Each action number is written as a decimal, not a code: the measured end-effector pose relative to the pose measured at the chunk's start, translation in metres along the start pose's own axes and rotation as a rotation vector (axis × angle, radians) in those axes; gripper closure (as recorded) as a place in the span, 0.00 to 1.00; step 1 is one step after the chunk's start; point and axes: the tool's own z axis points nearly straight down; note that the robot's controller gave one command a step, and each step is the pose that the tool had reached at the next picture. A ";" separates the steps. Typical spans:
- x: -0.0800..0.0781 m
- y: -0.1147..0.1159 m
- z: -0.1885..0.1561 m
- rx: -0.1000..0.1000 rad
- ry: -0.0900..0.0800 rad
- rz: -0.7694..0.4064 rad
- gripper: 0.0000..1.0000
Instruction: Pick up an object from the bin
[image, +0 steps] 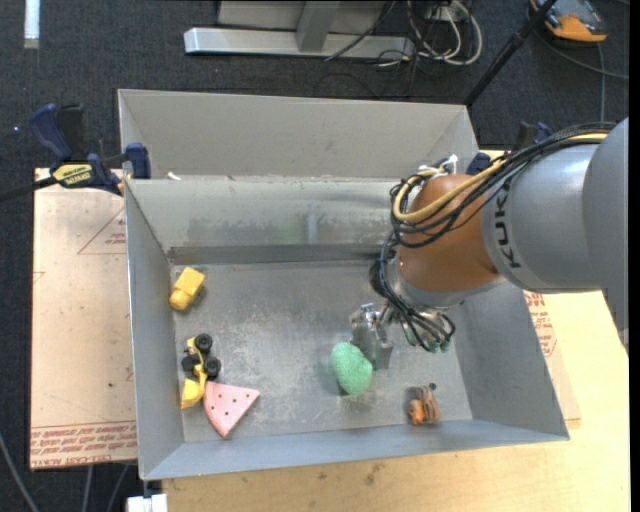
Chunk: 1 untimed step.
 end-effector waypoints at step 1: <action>0.000 0.000 0.000 0.000 0.000 -0.001 0.00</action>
Offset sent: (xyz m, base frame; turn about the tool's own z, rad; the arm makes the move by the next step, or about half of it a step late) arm 0.0000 0.0000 0.0000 0.0000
